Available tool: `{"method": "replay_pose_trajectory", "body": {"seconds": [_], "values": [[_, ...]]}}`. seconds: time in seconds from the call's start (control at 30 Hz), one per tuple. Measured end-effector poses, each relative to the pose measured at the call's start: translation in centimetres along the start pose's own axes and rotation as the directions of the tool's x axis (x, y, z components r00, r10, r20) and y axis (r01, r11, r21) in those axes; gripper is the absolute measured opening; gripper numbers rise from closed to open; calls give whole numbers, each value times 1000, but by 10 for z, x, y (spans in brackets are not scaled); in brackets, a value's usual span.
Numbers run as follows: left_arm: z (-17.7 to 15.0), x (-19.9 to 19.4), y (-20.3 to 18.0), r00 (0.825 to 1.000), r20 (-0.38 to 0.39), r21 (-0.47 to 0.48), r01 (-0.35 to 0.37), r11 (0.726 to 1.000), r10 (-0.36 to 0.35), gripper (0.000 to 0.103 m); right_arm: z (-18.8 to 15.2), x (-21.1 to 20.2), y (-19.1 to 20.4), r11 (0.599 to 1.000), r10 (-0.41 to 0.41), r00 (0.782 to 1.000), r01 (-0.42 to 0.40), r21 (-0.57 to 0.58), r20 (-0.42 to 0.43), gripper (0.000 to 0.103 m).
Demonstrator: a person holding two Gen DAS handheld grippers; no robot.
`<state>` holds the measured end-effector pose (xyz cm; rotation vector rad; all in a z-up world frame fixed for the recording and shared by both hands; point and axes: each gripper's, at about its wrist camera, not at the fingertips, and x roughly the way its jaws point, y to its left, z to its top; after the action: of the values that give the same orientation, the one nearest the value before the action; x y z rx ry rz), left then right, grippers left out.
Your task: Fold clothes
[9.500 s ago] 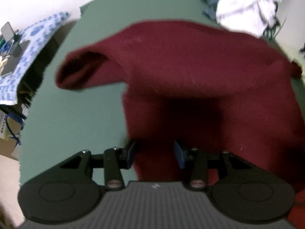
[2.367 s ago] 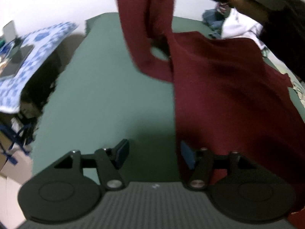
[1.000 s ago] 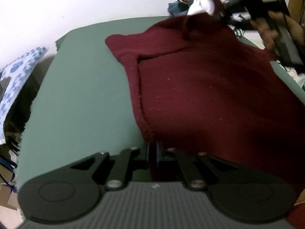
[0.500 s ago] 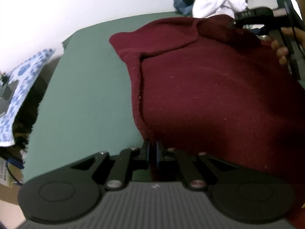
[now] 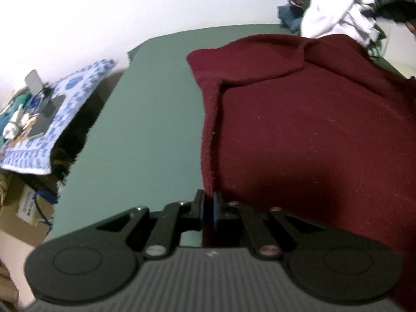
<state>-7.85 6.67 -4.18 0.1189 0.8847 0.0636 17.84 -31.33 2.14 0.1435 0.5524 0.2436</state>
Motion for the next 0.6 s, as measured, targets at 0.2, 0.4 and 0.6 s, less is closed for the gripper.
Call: {"method": "replay_pose_trajectory", "body": {"seconds": [0.2,0.4,0.6], "values": [[-1,5,-12,999,-21,12,-42,999,42,0,-62,24,10,968,-80,987,44,-248,-136,52],[0,6,-13,997,-32,16,-73,997,73,1,-65,45,13,965,-47,977,-9,-261,-209,6],[5,-2,-5,997,-18,8,-81,997,81,1,-12,-5,23,884,-110,982,167,-437,153,2]]}}
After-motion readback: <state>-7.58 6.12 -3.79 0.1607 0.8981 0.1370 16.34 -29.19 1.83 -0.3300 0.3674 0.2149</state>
